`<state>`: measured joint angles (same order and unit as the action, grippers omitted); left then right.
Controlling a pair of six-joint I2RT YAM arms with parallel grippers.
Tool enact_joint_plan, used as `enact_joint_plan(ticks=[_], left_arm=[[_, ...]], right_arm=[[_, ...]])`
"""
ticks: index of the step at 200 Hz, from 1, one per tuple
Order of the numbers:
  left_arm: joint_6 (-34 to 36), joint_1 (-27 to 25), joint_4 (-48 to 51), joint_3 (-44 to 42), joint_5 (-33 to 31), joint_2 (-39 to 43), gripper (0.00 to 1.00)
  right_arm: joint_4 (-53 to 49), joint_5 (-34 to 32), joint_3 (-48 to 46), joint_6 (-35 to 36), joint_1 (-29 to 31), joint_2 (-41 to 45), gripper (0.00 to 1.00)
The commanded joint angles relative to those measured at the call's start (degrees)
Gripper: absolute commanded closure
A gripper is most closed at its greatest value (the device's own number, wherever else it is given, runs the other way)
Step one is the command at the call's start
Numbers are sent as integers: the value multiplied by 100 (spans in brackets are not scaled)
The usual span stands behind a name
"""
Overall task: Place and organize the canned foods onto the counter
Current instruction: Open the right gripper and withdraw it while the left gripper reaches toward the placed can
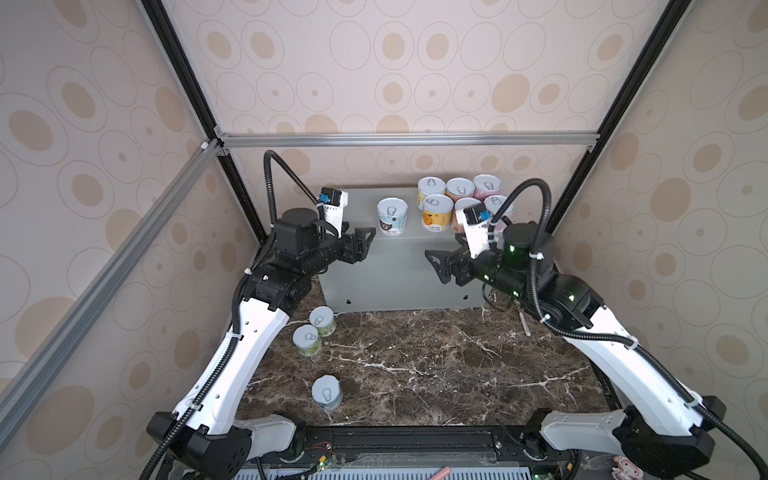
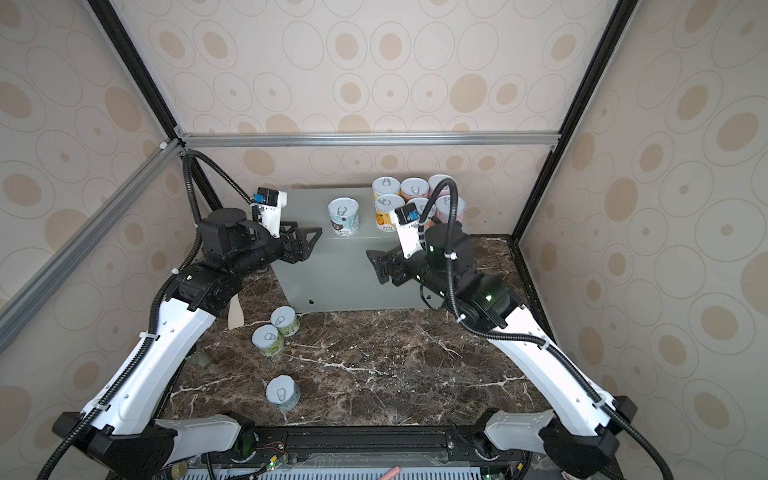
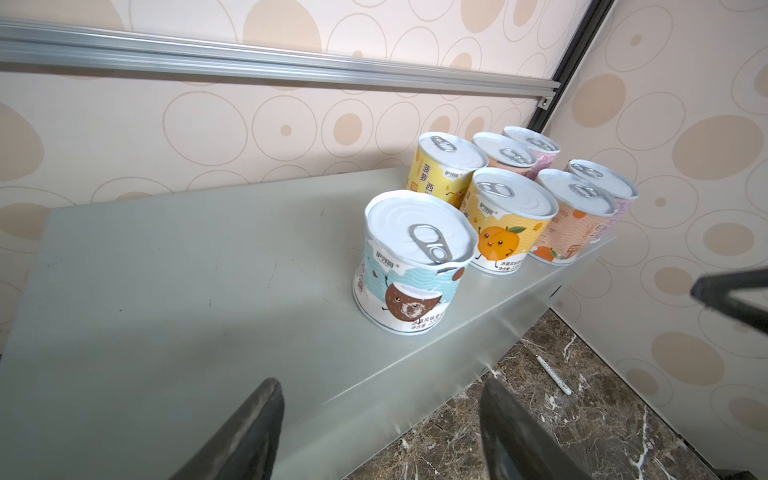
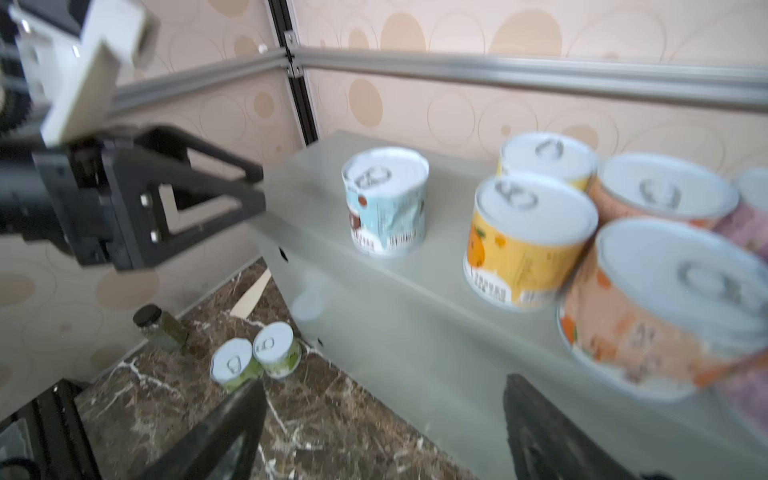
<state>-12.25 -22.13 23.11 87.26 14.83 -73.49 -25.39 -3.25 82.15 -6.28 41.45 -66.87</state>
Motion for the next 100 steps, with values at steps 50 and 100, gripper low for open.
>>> enact_joint_plan(ticks=[50,100], left_arm=[[529,-322,356,730,-291,-546,31],[654,-543,224,739,-757,-768,37]], right_arm=[[1436,725,-3349,-925,5,1506,8],[2326,1203,-4334,-1160,4,1220,8]])
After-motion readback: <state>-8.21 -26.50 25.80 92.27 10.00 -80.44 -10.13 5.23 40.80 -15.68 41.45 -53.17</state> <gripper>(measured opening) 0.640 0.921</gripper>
